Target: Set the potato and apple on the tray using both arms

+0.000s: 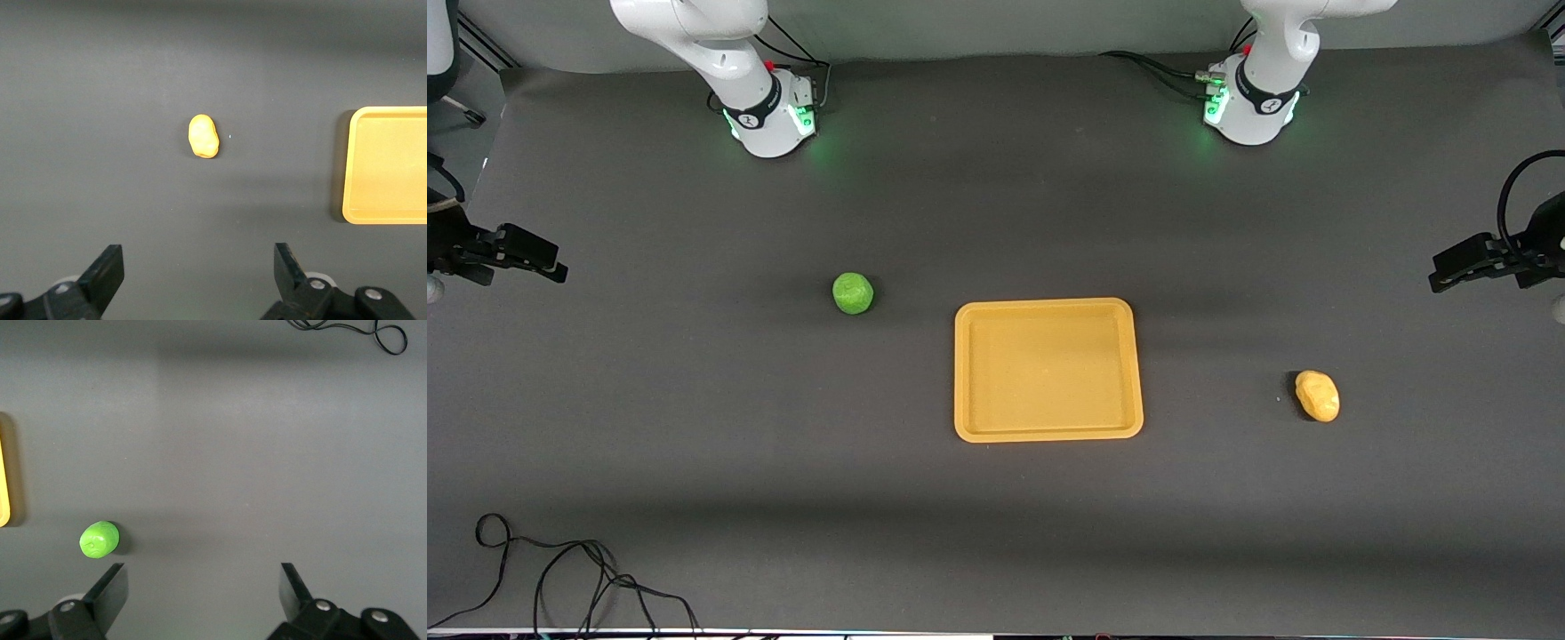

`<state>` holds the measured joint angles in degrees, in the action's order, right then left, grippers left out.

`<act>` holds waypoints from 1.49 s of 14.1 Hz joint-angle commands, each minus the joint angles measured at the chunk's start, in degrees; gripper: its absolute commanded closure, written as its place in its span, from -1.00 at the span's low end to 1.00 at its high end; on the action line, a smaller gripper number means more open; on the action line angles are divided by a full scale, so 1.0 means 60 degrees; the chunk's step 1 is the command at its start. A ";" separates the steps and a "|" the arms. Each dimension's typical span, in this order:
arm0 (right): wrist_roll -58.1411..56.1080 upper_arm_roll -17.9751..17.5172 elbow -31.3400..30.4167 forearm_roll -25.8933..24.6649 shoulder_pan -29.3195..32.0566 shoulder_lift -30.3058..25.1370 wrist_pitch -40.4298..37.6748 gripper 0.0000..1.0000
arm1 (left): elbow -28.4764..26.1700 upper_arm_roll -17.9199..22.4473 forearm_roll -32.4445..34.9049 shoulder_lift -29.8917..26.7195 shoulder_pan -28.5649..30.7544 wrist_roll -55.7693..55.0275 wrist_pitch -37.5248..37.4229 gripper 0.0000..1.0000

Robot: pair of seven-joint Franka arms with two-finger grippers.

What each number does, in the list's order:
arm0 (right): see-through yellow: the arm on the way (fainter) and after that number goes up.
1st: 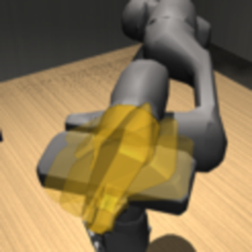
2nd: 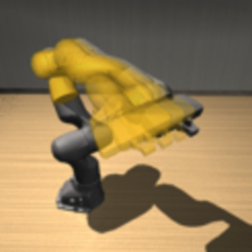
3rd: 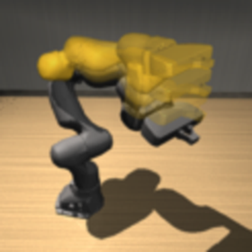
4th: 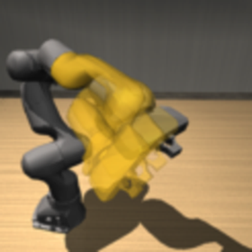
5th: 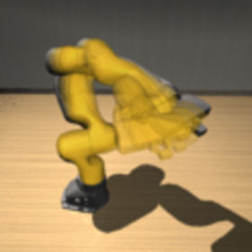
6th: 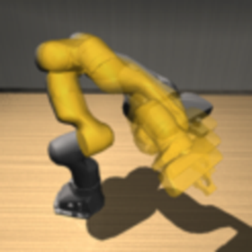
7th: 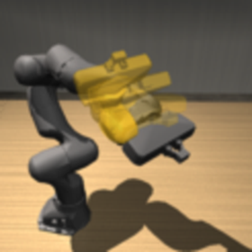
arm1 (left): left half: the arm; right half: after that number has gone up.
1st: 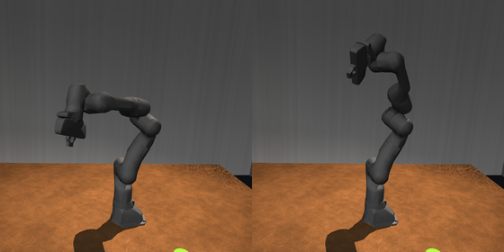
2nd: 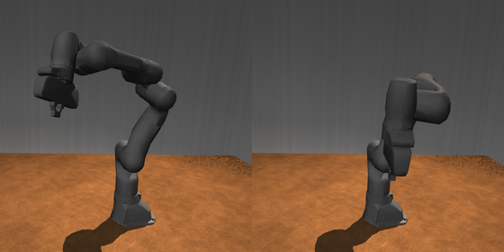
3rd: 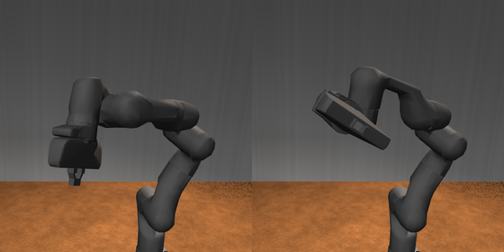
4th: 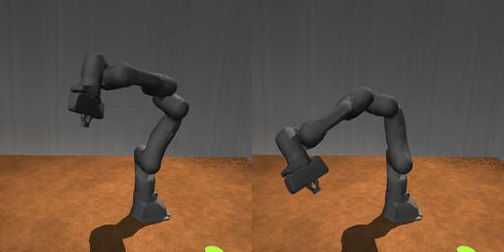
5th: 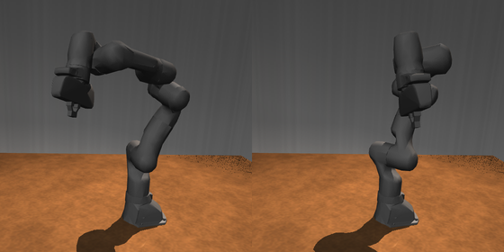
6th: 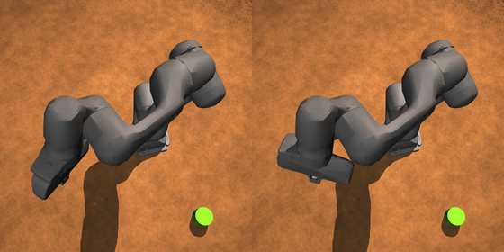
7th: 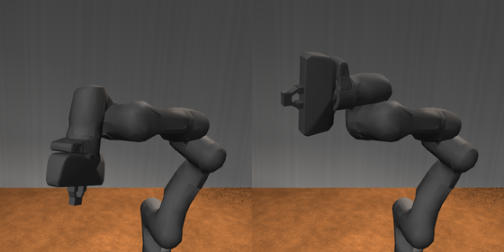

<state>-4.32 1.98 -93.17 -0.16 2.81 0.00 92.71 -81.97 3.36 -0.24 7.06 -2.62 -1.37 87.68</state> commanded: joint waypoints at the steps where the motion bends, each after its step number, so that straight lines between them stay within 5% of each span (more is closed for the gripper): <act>1: -0.0218 0.0036 0.0075 -0.0002 -0.0015 -0.0043 -0.0085 -1.00 | 0.0024 0.0041 -0.0092 -0.0006 -0.0032 0.0110 0.0006 -0.99; 8: -0.0233 0.0007 0.0089 -0.0017 -0.0029 -0.0190 -0.0407 -1.00 | -0.0223 0.0055 0.0011 0.0346 0.0012 0.0096 0.0297 -1.00; 14: -0.0204 0.0022 0.0016 -0.0017 -0.0029 -0.0483 -0.0671 -1.00 | -0.3412 0.0085 0.0099 0.0361 -0.0032 0.0110 0.3792 -1.00; 21: -0.0145 0.0037 0.0002 -0.0002 -0.0015 -0.0351 -0.0627 -1.00 | -0.3872 0.0099 0.0421 0.3155 0.0319 -0.0650 0.6726 -1.00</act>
<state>-4.51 1.95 -93.08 -0.16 2.81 -1.97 89.31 -105.77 4.02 1.58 21.54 -1.82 -3.20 124.75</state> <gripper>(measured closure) 0.000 0.000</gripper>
